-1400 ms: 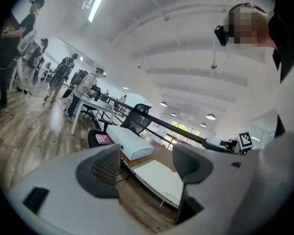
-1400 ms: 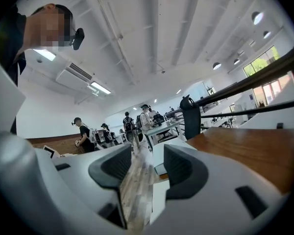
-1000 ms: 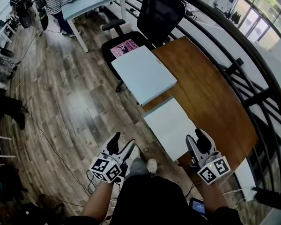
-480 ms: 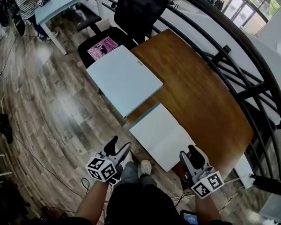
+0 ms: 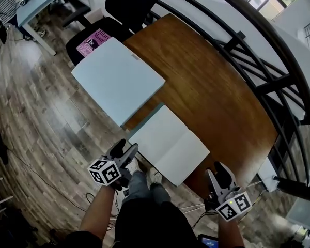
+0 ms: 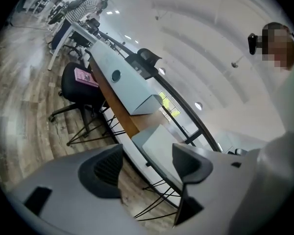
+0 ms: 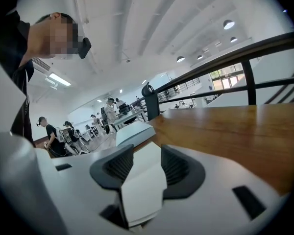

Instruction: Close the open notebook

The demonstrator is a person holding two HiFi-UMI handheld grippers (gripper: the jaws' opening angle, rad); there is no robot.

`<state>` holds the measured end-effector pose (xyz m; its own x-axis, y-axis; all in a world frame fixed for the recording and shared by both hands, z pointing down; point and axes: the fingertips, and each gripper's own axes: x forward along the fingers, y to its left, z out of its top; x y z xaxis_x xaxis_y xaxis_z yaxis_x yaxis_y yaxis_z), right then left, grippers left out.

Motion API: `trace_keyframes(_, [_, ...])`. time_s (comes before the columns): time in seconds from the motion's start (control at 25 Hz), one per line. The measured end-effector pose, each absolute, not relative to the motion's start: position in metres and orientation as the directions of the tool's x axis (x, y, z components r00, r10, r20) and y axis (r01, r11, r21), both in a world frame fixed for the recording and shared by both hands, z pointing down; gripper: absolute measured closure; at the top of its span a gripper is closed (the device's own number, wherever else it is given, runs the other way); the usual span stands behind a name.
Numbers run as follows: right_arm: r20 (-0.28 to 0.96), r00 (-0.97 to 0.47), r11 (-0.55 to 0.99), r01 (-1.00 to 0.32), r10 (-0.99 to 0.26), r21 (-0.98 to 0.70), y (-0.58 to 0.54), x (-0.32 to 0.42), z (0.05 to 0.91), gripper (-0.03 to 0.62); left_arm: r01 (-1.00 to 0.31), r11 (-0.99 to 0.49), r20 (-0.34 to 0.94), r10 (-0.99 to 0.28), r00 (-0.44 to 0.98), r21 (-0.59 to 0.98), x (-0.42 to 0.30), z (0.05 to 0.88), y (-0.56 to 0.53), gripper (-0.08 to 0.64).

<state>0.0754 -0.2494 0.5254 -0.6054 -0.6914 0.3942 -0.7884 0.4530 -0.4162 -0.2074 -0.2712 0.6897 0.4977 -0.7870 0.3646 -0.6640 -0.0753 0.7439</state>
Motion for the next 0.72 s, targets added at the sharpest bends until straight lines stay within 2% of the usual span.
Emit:
trace_keyframes(0.28, [0.423, -0.587, 0.418, -0.800, -0.690, -0.429, -0.248, 0.084, 0.533, 0.437, -0.665, -0.086, 0.362, -0.784, 0.505, 0.742, -0.200, 0.695, -0.289, 0.243])
trace_keyframes(0.32, [0.423, -0.591, 0.421, -0.798, -0.687, -0.431, -0.248, 0.083, 0.534, 0.439, -0.656, -0.082, 0.348, -0.795, 0.497, 0.750, -0.202, 0.692, -0.292, 0.268])
trace_keyframes(0.44, [0.416, -0.601, 0.432, -0.791, -0.683, -0.433, -0.250, 0.083, 0.533, 0.442, -0.642, -0.089, 0.309, -0.820, 0.481, 0.762, -0.205, 0.679, -0.298, 0.445])
trace_keyframes(0.48, [0.412, -0.603, 0.435, -0.789, -0.683, -0.434, -0.251, 0.082, 0.532, 0.443, -0.638, -0.094, 0.298, -0.825, 0.480, 0.765, -0.206, 0.674, -0.298, 0.484])
trace_keyframes(0.56, [0.402, -0.608, 0.441, -0.785, -0.685, -0.436, -0.253, 0.082, 0.529, 0.446, -0.631, -0.115, 0.277, -0.828, 0.487, 0.767, -0.205, 0.664, -0.298, 0.509])
trace_keyframes(0.72, [0.375, -0.616, 0.449, -0.775, -0.693, -0.444, -0.254, 0.082, 0.520, 0.453, -0.642, -0.168, 0.248, -0.827, 0.504, 0.748, -0.200, 0.640, -0.296, 0.514])
